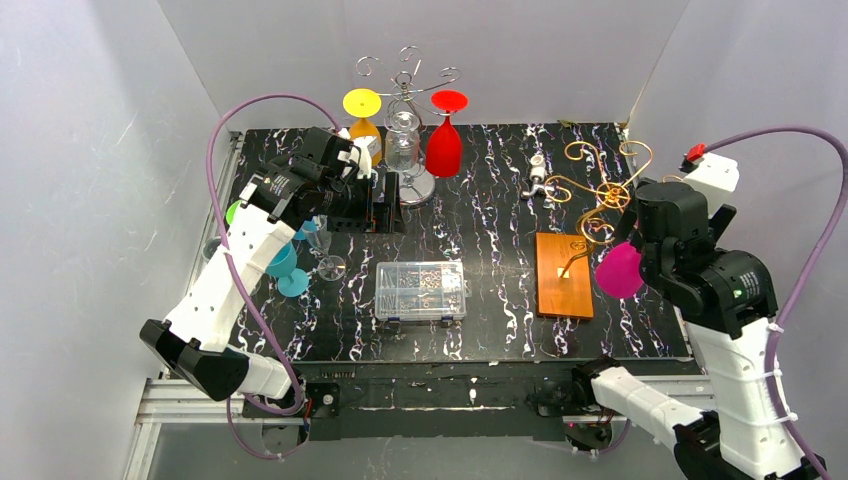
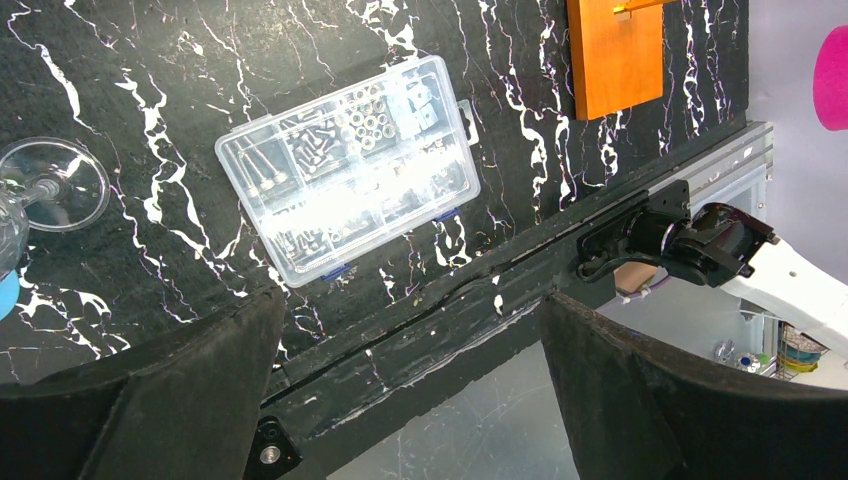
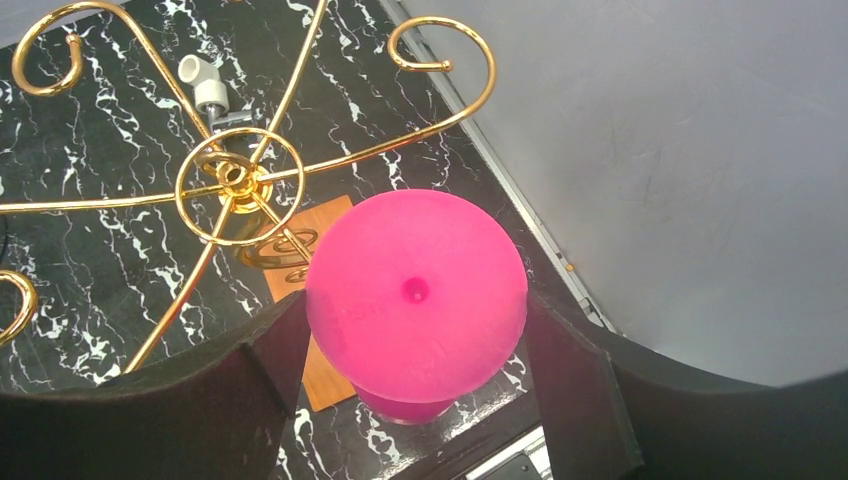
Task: Take the wine glass off the wine glass rack
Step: Pick up the wine glass from the wine rack.
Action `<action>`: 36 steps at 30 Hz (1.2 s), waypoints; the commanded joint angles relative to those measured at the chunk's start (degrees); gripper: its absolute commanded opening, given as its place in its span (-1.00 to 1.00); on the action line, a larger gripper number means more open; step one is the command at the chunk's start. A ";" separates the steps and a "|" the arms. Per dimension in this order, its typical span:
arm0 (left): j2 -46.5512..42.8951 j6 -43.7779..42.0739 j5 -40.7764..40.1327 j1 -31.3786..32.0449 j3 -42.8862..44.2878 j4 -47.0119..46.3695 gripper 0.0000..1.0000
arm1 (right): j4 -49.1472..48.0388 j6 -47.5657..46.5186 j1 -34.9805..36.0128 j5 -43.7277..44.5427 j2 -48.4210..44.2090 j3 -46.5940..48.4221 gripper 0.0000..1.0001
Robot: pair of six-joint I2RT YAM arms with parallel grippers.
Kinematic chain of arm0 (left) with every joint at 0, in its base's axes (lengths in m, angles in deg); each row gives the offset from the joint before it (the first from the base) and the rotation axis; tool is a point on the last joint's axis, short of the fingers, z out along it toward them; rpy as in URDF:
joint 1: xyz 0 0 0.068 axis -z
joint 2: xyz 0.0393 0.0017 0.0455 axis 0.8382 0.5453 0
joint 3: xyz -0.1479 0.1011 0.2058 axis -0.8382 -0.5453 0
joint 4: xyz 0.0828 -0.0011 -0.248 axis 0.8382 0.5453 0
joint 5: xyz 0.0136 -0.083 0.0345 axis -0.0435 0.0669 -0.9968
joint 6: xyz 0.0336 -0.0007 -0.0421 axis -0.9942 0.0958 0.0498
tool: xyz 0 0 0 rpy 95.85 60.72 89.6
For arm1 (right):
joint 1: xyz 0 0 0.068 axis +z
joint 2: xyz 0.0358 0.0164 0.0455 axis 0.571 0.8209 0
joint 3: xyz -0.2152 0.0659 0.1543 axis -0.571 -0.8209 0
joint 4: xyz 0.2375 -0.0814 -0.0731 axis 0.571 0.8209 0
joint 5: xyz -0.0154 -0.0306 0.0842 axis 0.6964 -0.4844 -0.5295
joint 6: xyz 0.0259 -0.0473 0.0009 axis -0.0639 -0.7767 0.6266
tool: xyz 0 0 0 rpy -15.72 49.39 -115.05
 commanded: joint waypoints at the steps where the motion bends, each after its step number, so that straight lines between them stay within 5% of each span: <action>1: -0.66 -0.29 0.15 0.31 -0.24 0.54 0.97 | -3.55 -0.61 -0.12 1.58 1.16 2.20 0.18; 36: 1.73 -0.81 0.94 0.28 1.79 0.66 0.97 | -4.03 -2.12 -0.12 16.33 3.59 2.47 0.19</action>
